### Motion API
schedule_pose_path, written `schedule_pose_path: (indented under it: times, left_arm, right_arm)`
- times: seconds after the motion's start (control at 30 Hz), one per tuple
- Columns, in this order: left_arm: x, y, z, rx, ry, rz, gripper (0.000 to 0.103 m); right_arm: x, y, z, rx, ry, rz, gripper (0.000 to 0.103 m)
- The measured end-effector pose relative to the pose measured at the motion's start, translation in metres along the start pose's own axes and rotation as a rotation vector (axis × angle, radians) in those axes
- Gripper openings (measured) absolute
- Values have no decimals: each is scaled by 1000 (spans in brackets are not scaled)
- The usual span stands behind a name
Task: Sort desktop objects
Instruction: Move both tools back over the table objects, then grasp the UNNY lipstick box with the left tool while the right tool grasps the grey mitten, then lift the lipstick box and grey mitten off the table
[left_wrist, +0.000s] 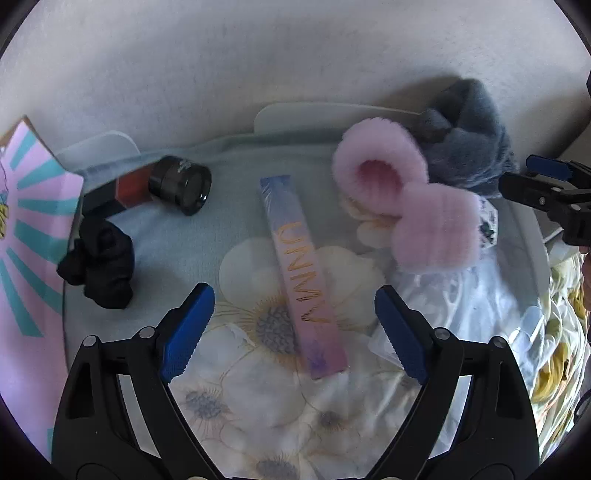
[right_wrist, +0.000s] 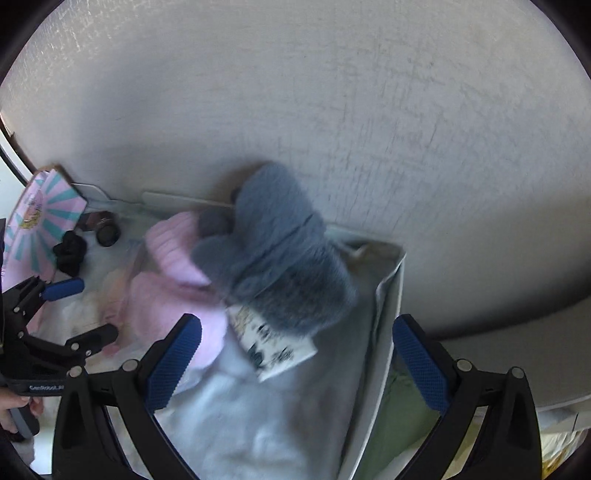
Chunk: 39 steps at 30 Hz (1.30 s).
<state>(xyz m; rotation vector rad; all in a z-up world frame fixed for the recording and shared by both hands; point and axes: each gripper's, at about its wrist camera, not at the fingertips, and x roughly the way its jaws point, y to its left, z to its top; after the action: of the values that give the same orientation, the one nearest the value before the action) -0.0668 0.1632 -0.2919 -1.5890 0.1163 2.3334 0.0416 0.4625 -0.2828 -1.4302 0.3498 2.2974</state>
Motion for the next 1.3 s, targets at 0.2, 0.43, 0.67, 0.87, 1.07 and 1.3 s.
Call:
schedule_pose_path:
  times: [0.2,0.43,0.67,0.87,1.07,1.3]
  left_arm:
    - [6,4,-4,-27,-25,-6,73]
    - [5,7,-3,-14,-54,14,54]
    - [1,17,0,-16,-47,-27,22]
    - [-1,16,-1,6,-40,-39,22]
    - [-12,11,-1,34,-41,-46,22]
    - [-44,2,-2,41,-52,-74,22]
  right_arm:
    - [11,-2,0,-20,-31,5,99]
    - [18,0,4,-34,-62,21,88]
    - [23,7,9,-70,-42,6,60]
    - [19,3,9,-47,-49,-10,42]
    - [6,-1,5,156,-55,-112,33]
    - [-26,-12,-2,221,-59,-99,30]
